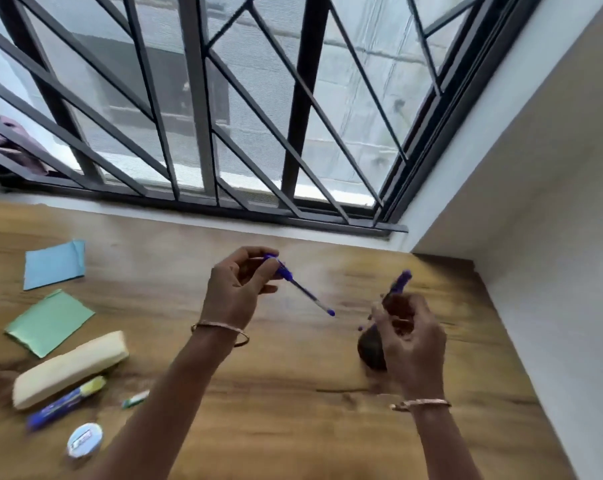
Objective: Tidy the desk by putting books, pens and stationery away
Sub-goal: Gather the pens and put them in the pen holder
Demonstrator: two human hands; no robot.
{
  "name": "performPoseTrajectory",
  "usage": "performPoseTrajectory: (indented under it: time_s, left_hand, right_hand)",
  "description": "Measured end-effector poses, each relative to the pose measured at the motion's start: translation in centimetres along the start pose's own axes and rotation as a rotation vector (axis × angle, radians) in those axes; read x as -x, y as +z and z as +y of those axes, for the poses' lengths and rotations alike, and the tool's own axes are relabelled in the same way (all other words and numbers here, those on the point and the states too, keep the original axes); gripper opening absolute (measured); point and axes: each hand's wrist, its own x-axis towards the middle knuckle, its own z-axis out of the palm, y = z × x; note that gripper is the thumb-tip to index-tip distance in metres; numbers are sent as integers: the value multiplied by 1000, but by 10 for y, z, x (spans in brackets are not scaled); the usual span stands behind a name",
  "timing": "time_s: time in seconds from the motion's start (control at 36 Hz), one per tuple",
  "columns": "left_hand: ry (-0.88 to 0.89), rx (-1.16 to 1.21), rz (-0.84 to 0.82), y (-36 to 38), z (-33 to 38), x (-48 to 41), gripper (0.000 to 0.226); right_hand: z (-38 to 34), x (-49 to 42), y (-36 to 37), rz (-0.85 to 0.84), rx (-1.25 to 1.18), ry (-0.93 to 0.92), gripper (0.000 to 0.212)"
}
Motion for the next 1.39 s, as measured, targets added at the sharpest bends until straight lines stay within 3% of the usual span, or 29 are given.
performPoseTrajectory:
  time_s: [0.19, 0.42, 0.61, 0.72, 0.86, 0.97, 1.11, 1.17, 1.22, 1.28, 1.33, 1.39]
  left_hand:
    - [156, -209, -147, 99, -16, 28, 14]
    - [291, -499, -158, 157, -52, 42, 11]
    - [270, -774, -182, 167, -79, 51, 21]
    - [273, -735, -102, 165, -81, 60, 38]
    - [248, -660, -30, 166, -86, 65, 26]
    - [212, -649, -8, 171, -90, 64, 33]
    - [140, -585, -24, 169, -100, 65, 71]
    - [12, -557, -129, 161, -106, 65, 96]
    - [-125, -569, -291, 155, -112, 66, 118]
    - [-196, -546, -444, 153, -119, 68, 118]
    - [-226, -478, -516, 156, -128, 68, 105]
    - [-240, -437, -507, 159, -138, 67, 93]
  right_hand:
    - [42, -8, -78, 169, 32, 164, 16]
    - [74, -14, -73, -25, 183, 145, 14]
    - [98, -11, -59, -194, 300, 125, 12]
    - [106, -11, -54, -240, 364, 89, 16]
    - [112, -13, -47, -282, 450, 75, 18]
    - [111, -18, -45, -333, 494, 95, 16]
    - [107, -17, -60, -228, 354, 80, 26]
    - [113, -14, -69, -151, 236, 117, 36]
    - [124, -10, -77, -187, 143, 207, 52]
    - [133, -7, -79, -339, 135, 293, 76]
    - [140, -4, -77, -477, 121, 349, 95]
    - [142, -1, -72, -533, 30, 382, 93]
